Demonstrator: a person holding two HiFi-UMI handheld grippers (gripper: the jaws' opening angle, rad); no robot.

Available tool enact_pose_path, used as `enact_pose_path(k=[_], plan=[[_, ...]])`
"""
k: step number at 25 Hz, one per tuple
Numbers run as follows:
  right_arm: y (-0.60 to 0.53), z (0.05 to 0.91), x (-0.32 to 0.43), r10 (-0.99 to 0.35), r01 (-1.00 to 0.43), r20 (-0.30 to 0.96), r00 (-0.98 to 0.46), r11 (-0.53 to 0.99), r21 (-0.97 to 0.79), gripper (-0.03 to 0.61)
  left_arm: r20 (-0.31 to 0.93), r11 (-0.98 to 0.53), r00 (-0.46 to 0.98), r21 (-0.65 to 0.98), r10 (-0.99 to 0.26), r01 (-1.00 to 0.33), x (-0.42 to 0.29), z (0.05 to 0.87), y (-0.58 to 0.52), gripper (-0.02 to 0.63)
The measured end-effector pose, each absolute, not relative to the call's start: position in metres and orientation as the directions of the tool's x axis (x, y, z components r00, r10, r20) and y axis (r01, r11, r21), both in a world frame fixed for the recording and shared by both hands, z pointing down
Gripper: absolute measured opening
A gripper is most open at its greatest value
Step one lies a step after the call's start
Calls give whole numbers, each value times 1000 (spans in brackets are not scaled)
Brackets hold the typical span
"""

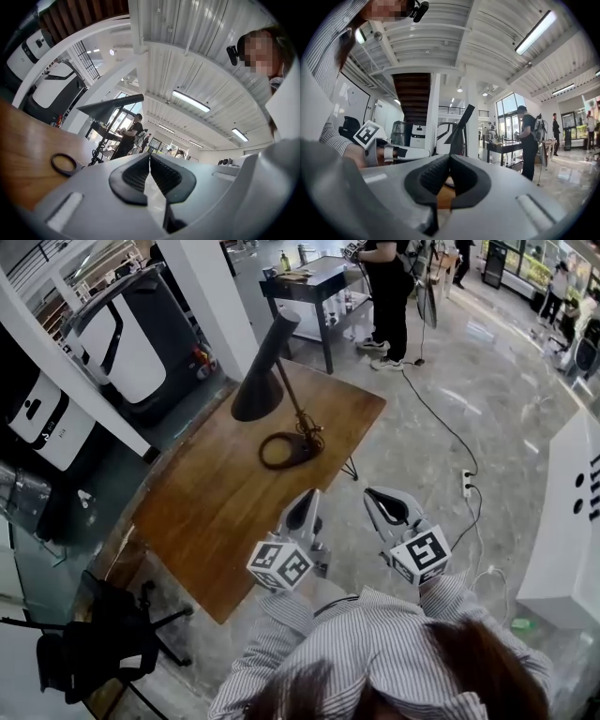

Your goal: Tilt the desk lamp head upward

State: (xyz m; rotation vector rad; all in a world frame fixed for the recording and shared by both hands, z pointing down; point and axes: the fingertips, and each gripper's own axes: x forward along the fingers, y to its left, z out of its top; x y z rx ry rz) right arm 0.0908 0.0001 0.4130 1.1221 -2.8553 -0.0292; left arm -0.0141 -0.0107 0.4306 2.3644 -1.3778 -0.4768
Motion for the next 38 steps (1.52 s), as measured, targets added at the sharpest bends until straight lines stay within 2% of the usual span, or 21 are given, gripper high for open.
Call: enact_pose_path(k=[7,14,23,30,38], plan=[[-53,420,73,-687,-685,43,-725,727,47,0,-126,-453,454,489,-882,-745,-34,435,-55,7],[-127,425,20,-686,-678,73,-724,727,111,3,-146,-420,404,502,-903,-756,-89,429,-129,102],[-204,450,-36,-667,-641,183,-722,745,184,75,-138,-408,421,627,-896,-663,-118,448,-196,173],[-244,475,-64,-624,-587,256,-738,782,210,83,-197,-380,370,757,-908,-531,-123,449,-216,173],[-267,481,-76,-617,-573,258,-744,787,229,83,-265,-390,311,794,-912,-466,-132,441,-230,163]])
